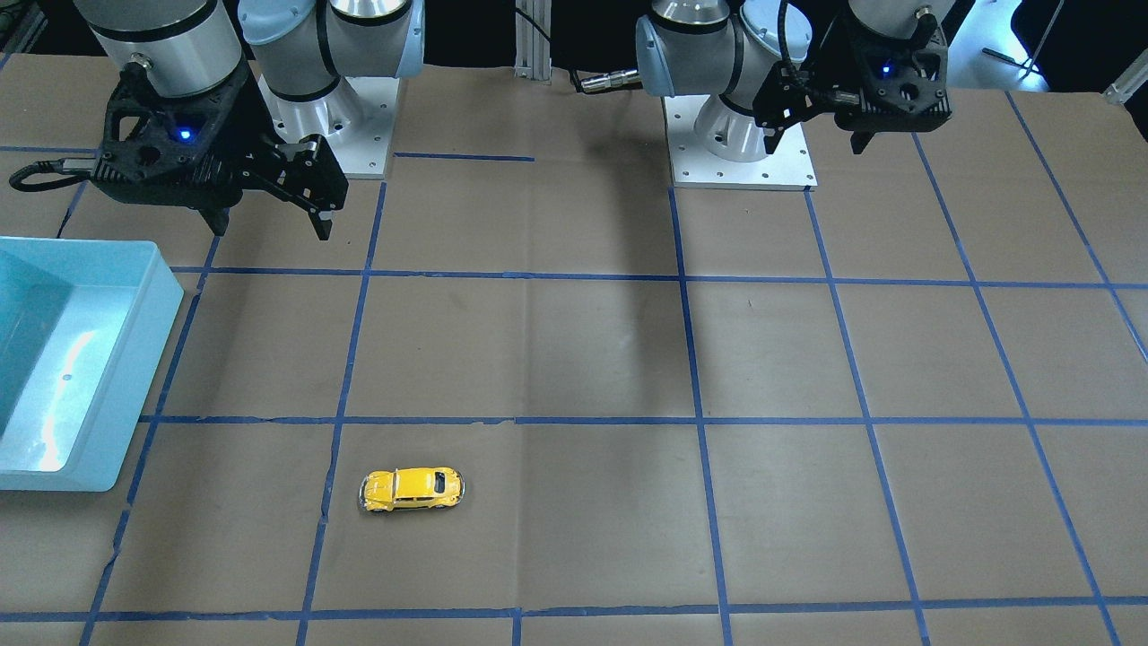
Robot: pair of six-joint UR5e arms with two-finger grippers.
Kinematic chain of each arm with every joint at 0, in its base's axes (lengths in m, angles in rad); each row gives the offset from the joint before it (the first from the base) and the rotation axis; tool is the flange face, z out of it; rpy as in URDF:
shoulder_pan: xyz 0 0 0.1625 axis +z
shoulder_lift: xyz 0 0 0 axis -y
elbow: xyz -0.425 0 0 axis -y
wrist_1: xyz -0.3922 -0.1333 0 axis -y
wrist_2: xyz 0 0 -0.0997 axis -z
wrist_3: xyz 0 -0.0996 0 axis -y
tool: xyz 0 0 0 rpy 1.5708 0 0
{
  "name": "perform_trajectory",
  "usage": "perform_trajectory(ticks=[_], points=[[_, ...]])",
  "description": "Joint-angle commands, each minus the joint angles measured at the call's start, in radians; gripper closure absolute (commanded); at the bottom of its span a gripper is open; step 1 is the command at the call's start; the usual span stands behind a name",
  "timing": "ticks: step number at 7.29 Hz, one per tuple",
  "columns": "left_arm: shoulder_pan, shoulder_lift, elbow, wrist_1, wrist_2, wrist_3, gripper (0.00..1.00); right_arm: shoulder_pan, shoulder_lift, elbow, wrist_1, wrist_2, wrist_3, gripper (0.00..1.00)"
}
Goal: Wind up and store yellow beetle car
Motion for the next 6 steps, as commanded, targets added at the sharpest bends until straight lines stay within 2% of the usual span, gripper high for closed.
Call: perform_trajectory(ticks=[1,3,6], points=[[-0.001,0.019,0.000,-0.007,-0.013,-0.077,0.00,0.002,0.000,0.000,0.002,0.000,-0.003,0.00],[-0.001,0.024,-0.012,-0.002,-0.013,-0.040,0.00,-0.009,-0.001,-0.023,0.004,-0.011,-0.015,0.00],[-0.001,0.010,-0.023,-0.004,-0.009,-0.038,0.00,-0.012,-0.002,-0.002,0.004,-0.020,-0.026,0.00]])
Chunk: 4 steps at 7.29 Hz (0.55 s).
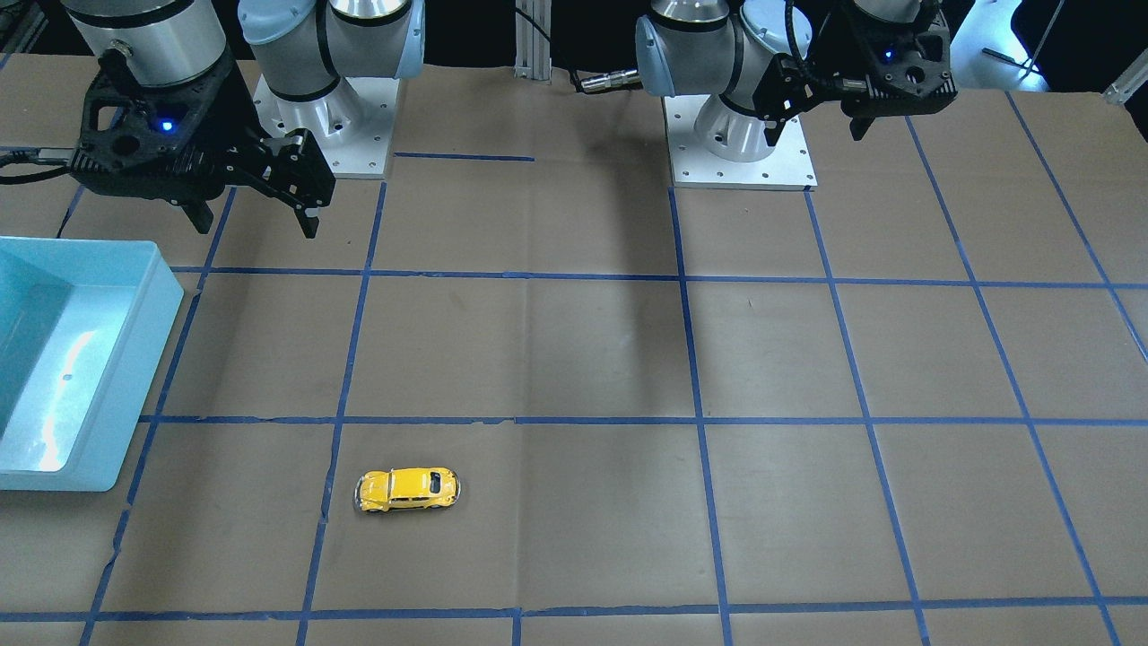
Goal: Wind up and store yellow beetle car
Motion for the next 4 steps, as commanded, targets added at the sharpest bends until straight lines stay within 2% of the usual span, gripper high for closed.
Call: perform_trajectory(ticks=[1,2,3,4], points=[[-0.003,-0.042,0.008,0.037,-0.006,0.007,0.00,0.003,0.010,0.012,-0.002,-0.011,-0.002,0.00],[-0.008,-0.094,0.021,0.164,-0.008,0.043,0.00,0.003,0.044,0.017,-0.028,0.008,0.014,0.00],[-0.023,-0.136,0.036,0.212,-0.006,0.051,0.00,0.006,0.065,0.020,-0.029,0.034,0.048,0.00],[-0.028,-0.144,0.059,0.201,-0.005,0.051,0.00,0.007,0.094,0.023,-0.028,0.039,0.062,0.00]])
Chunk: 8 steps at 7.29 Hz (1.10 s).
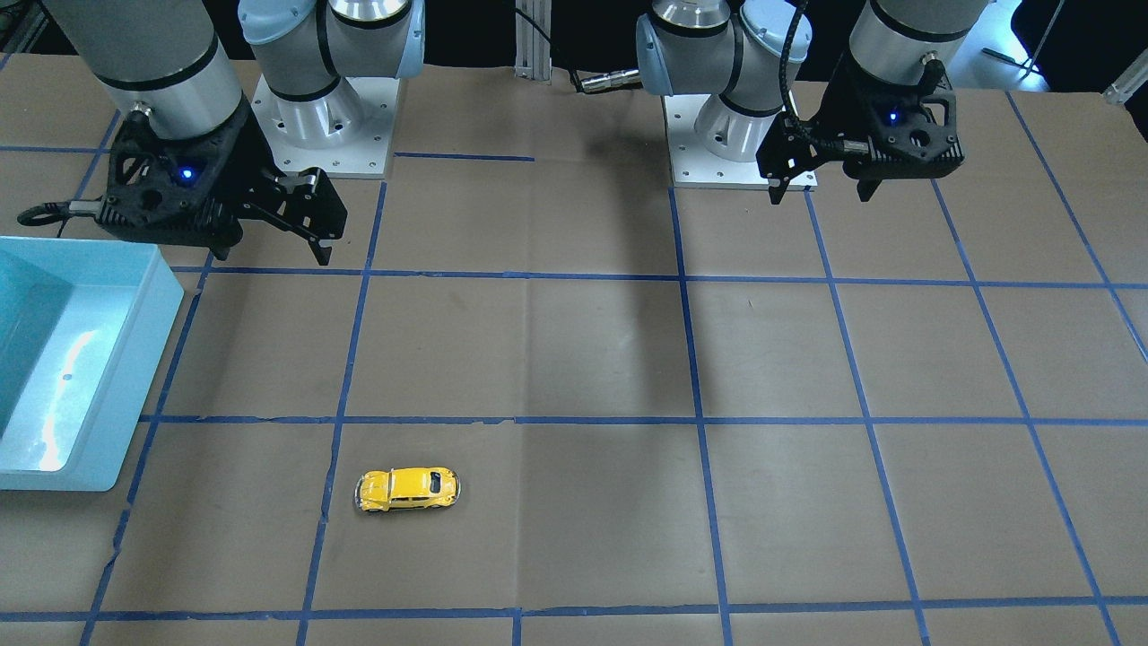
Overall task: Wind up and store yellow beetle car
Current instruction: 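Move the right gripper over the yellow toy car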
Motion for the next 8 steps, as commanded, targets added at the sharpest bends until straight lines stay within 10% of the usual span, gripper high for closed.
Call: perform_trajectory(ticks=[1,8], points=[[-0.009,-0.029,0.027,0.019,0.001,0.005,0.00,0.011,0.058,0.002,-0.021,0.073,0.014,0.00],[-0.038,-0.036,0.048,-0.047,0.007,0.005,0.01,0.013,0.335,-0.021,-0.349,0.109,-0.887,0.00]])
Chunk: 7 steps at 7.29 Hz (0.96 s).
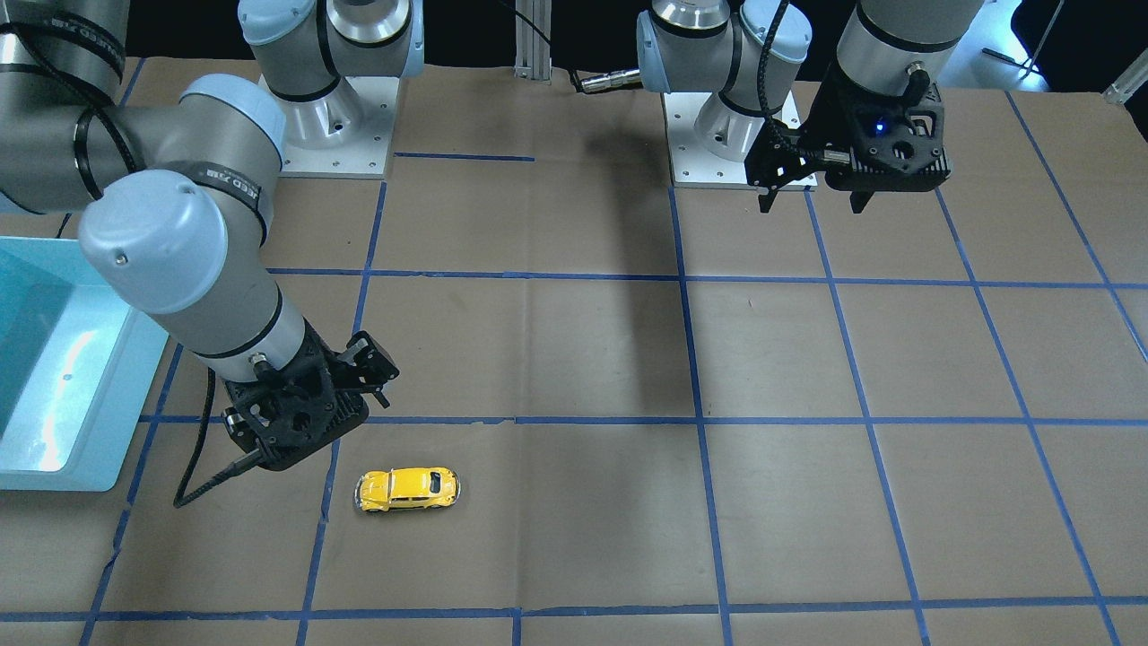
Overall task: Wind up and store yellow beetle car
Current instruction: 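Move the right gripper over the yellow toy car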
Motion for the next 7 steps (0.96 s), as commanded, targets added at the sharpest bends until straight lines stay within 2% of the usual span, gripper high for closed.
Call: perform_trajectory(ticks=[1,2,3,5,7], points=[[-0.002,0.000,0.001,-0.015,0.001,0.000,0.01,0.000,0.052,0.006,-0.020,-0.005,-0.361,0.05],[-0.002,0.000,0.001,-0.016,0.001,0.001,0.01,0.000,0.067,0.004,-0.018,-0.003,-0.569,0.05],[-0.002,0.000,-0.001,-0.015,0.000,0.001,0.01,0.000,0.117,-0.013,-0.020,-0.002,-0.678,0.02],[-0.002,0.001,0.001,-0.026,0.001,0.001,0.01,0.040,0.159,-0.016,-0.055,-0.003,-0.709,0.00],[-0.003,0.009,0.001,-0.027,0.000,0.001,0.01,0.063,0.185,-0.010,-0.060,-0.058,-0.881,0.00]])
